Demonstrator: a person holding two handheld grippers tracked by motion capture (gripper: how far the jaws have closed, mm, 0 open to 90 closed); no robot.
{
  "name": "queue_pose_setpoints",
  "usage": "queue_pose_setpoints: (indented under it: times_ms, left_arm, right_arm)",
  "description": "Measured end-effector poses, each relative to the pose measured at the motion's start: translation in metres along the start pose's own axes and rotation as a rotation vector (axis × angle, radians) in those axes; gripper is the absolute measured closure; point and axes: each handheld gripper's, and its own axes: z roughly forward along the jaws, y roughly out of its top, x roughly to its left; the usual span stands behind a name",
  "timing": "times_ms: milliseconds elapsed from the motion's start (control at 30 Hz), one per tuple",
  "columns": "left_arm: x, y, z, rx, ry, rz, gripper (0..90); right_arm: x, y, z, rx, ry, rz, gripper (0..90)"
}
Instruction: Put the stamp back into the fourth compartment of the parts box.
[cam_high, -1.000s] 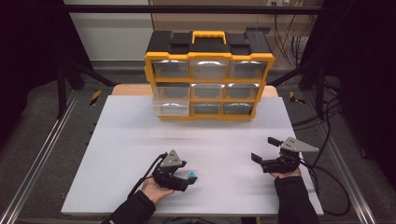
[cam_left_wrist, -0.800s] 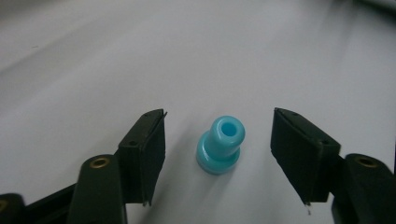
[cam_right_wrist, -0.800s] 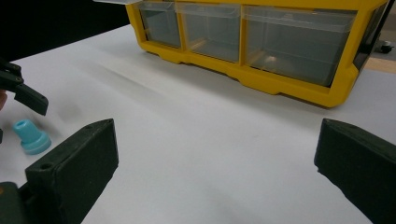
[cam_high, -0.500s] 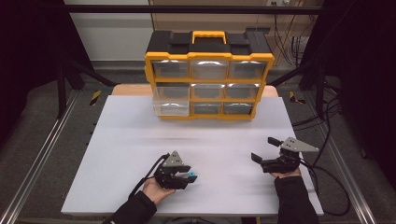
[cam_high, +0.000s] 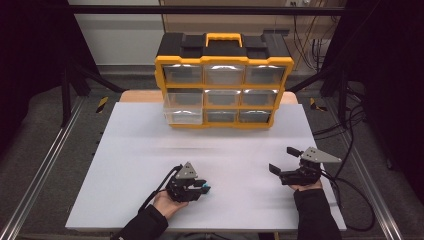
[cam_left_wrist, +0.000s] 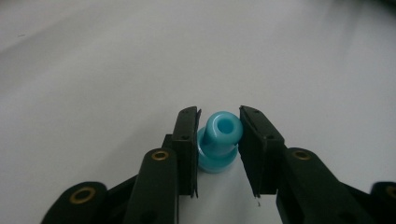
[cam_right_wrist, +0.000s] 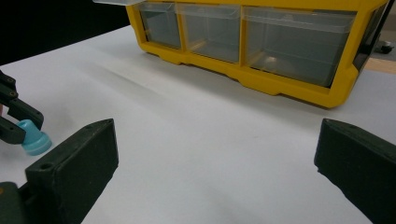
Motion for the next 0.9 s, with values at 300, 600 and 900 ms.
queue_pose_setpoints:
  times_ms: [300,600,900]
  left_arm:
    - [0.0010,0.0003,-0.0008,0.002,0.008,-0.004,71.3]
    - [0.0015,0.0005,-0.0017,-0.009,0.002,-0.007,71.7]
    - [0.0030,0.0019,-0.0080,-0.032,0.004,-0.016,71.8]
  right_arm:
    - [0.0000,0.0000,0.0000,0.000,0.000,0.000,0.1]
    - [-0.0001,0.0000,0.0000,-0.001,0.000,0.000,0.1]
    - [0.0002,-0.0001,0.0001,0.000,0.001,0.002,0.1]
